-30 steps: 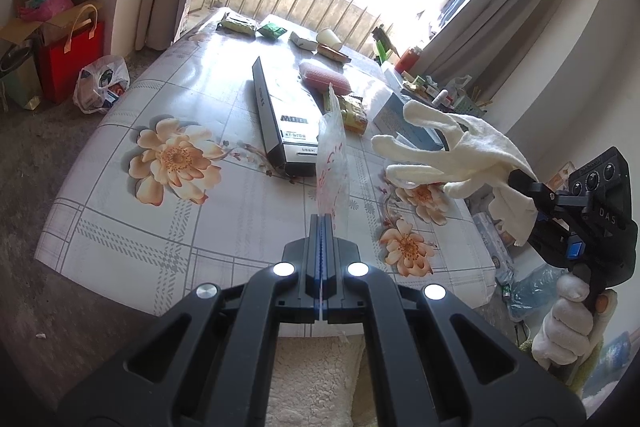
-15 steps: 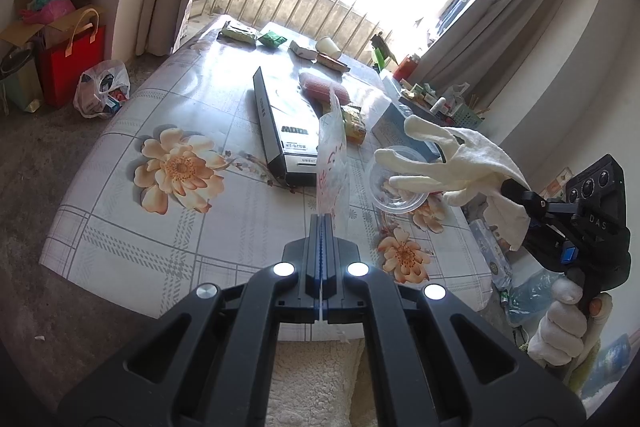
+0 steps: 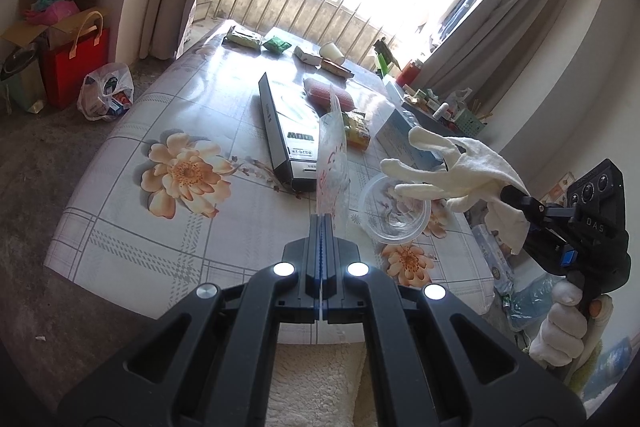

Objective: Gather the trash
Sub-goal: 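Lift the white cloth with the right tool while the left tool holds the clear bag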

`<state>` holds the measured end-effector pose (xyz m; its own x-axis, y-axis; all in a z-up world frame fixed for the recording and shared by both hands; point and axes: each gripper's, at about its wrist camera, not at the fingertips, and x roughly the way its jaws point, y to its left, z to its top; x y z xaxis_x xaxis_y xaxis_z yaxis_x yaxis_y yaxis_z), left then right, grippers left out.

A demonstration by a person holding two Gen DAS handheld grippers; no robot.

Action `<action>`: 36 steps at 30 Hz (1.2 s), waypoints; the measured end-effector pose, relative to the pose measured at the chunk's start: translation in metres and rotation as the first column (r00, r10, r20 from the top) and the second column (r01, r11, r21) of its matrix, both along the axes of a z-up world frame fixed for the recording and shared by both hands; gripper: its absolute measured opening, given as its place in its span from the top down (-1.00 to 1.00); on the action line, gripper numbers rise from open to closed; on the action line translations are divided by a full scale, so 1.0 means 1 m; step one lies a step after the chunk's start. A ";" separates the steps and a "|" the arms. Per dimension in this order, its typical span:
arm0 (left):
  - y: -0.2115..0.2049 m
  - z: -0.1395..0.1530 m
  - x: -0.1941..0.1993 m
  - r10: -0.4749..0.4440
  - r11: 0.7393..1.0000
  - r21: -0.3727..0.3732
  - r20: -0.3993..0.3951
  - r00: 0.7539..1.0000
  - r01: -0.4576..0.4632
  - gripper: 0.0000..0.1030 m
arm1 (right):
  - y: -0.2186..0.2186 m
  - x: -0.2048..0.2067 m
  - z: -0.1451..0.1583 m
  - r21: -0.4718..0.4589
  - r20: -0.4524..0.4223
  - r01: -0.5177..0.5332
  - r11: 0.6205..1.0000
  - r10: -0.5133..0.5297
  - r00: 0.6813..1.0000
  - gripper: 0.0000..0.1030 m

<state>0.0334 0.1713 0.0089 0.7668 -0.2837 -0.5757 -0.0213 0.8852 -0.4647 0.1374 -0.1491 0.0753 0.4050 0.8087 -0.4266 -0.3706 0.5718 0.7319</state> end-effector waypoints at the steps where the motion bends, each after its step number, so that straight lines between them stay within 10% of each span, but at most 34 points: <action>1: 0.000 0.000 0.000 0.000 1.000 0.001 -0.002 1.000 0.000 1.00 | 0.000 0.000 0.001 0.001 0.001 0.000 1.000 0.000 1.000 0.77; 22: -0.001 0.055 -0.011 -0.013 1.000 0.026 0.122 0.992 0.009 1.00 | 0.000 -0.010 0.058 -0.020 0.158 -0.023 1.000 0.026 0.987 0.77; 36: -0.036 0.107 0.004 -0.115 0.993 0.050 0.246 0.963 0.106 1.00 | -0.059 -0.017 0.083 -0.010 0.229 0.138 0.990 -0.132 0.964 0.77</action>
<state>0.0373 0.1356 0.1161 0.8519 -0.3570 -0.3832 0.1889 0.8918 -0.4110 0.1207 -0.2083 0.1586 0.5982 0.7301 -0.3304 -0.4438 0.6451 0.6220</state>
